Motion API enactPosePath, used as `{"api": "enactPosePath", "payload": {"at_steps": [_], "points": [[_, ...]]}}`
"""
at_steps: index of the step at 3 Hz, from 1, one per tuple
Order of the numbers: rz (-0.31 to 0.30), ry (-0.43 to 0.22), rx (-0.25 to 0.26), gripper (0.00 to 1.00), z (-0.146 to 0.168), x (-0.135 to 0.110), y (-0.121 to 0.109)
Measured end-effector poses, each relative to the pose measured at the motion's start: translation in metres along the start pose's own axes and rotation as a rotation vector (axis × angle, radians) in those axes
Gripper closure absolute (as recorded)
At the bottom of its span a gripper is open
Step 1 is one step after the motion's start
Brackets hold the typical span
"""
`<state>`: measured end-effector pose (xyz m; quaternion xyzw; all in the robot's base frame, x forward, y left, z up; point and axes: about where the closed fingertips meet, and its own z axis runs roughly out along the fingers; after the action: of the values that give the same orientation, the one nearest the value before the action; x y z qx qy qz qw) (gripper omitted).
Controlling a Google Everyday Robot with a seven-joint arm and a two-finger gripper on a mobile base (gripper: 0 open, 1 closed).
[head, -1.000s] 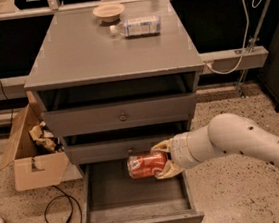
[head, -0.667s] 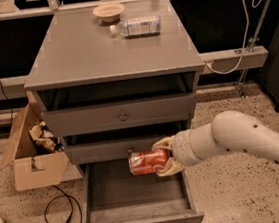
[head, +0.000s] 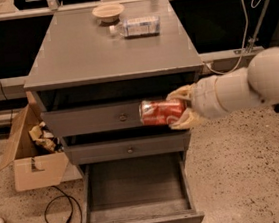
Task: Pick coke can from bottom drawer and place on counter
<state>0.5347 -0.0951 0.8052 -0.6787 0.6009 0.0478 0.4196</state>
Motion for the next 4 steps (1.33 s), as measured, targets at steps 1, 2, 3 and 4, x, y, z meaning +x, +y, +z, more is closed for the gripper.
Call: {"api": "enactPosePath", "payload": {"at_steps": [1, 2, 3, 4], "points": [[0.060, -0.024, 0.102, 1.00, -0.026, 0.002, -0.072], [0.063, -0.038, 0.172, 1.00, -0.048, -0.002, -0.108], [0.062, -0.050, 0.174, 1.00, -0.045, -0.005, -0.112], [0.050, -0.145, 0.197, 1.00, -0.025, -0.026, -0.143]]}}
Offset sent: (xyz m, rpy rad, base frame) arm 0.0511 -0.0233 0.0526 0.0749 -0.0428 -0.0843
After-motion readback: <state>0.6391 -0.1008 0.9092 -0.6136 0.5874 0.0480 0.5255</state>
